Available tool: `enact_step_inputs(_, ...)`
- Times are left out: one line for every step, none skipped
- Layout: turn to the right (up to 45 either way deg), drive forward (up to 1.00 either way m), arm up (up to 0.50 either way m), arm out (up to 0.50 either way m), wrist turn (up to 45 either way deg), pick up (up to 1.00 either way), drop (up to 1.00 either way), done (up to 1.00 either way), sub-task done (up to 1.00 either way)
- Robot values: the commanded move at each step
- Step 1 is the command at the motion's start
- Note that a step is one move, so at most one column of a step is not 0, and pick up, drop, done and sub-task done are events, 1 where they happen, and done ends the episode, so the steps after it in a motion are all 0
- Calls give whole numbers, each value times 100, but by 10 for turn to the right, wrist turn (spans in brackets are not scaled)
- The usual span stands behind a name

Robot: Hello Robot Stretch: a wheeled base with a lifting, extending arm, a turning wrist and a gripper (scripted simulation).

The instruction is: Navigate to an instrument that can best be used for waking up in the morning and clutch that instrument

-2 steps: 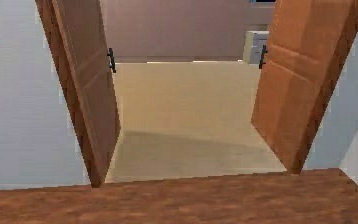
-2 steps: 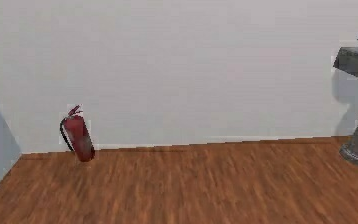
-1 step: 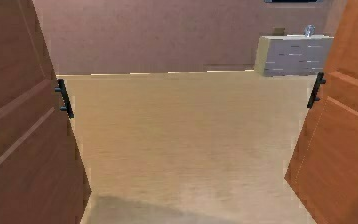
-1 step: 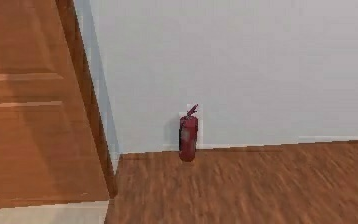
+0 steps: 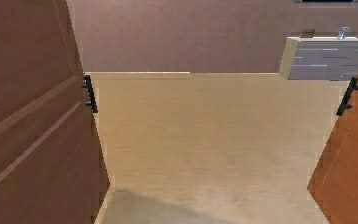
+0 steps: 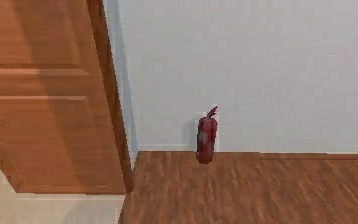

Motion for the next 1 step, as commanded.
enact_step_inputs(0,20,0,0,0,0,0,0,0)
